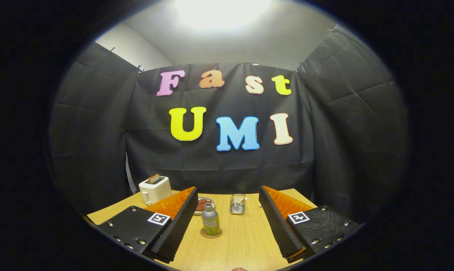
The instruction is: Take the bottle from table, then pour the juice into the cup, finally place the bottle on the coaster
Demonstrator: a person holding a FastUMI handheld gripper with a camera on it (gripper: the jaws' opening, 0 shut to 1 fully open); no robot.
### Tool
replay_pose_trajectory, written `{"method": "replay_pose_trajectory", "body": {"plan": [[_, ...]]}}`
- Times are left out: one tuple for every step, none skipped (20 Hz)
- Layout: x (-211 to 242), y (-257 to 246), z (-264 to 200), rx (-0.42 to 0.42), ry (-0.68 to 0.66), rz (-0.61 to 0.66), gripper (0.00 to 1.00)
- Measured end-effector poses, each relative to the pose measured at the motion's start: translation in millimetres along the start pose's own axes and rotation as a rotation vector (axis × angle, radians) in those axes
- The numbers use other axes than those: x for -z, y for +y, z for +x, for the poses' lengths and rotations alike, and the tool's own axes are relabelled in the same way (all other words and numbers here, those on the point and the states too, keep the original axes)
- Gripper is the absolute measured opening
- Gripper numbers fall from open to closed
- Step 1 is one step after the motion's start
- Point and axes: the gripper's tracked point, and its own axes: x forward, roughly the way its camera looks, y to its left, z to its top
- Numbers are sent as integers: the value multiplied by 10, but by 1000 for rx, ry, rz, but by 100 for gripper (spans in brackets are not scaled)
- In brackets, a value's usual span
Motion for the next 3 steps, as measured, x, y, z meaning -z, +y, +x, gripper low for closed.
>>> {"method": "replay_pose_trajectory", "body": {"plan": [[-18,2,10,-2,-4,-6,98],[-40,-12,27,1,-11,-11,98],[-63,-20,42,2,-12,-12,98]]}}
